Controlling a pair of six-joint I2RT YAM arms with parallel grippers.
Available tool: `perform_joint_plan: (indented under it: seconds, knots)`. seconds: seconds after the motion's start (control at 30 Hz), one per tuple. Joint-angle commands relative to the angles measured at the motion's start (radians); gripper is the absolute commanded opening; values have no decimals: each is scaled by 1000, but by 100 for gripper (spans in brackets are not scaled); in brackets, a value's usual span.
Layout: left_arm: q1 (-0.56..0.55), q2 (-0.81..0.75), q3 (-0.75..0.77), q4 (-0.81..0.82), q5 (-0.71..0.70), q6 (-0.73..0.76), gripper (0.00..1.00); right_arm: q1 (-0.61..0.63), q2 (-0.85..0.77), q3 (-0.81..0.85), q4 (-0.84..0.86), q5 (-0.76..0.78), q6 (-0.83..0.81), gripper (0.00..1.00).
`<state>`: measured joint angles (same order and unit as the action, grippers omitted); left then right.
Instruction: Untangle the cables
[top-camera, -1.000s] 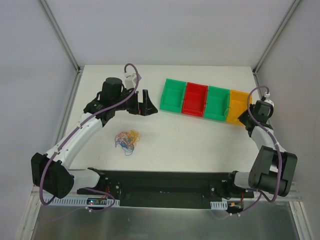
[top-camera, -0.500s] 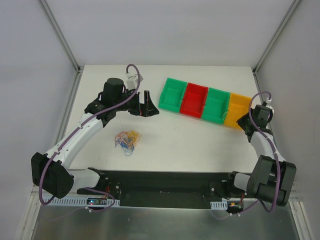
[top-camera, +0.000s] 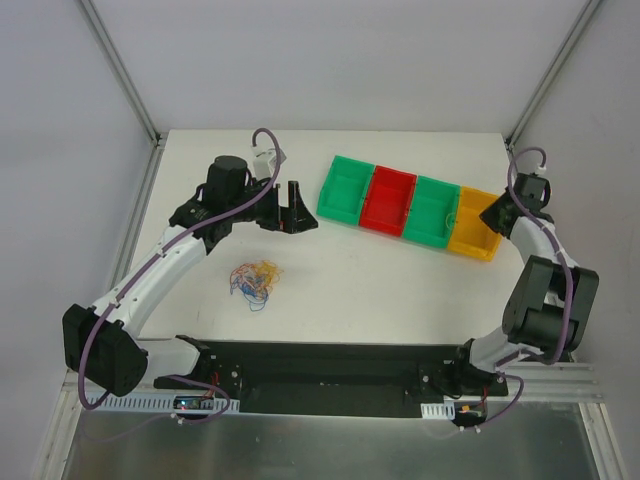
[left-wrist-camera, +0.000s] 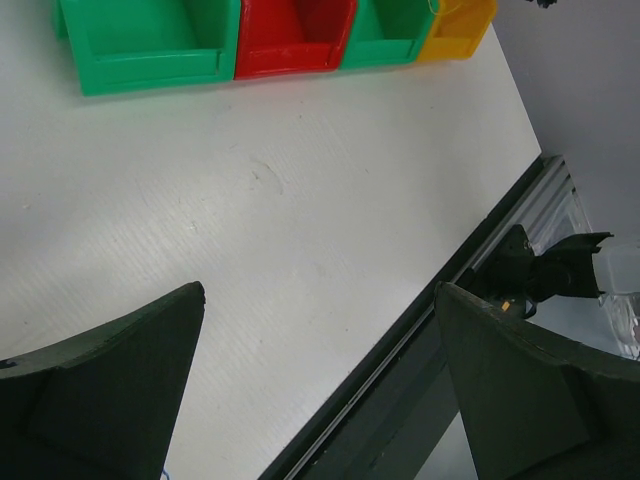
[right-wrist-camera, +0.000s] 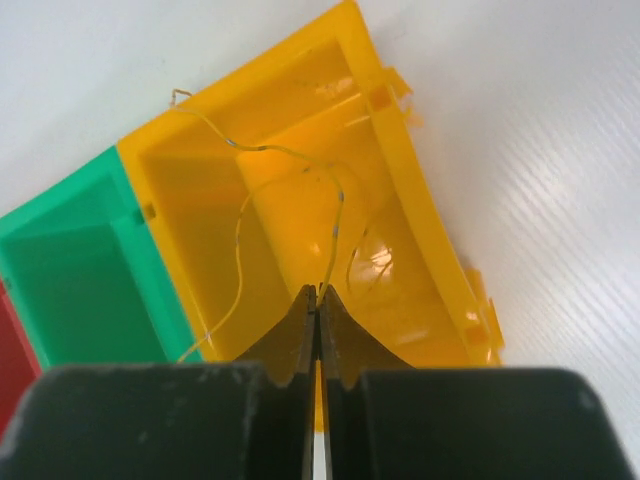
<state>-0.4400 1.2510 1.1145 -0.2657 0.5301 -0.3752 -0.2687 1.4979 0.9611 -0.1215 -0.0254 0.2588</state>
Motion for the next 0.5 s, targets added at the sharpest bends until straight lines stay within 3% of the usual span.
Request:
perform_joint_plan:
  seconds: [0.0, 0.2, 0.47]
  knots:
    - [-12, 19, 10, 26, -2, 27, 98, -20, 93, 126, -130, 13, -61, 0]
    - [-12, 39, 11, 10, -36, 47, 98, 16, -8, 73, -50, 7, -76, 0]
    - [-14, -12, 16, 5, -39, 50, 98, 56, -241, 34, -136, 68, -46, 0]
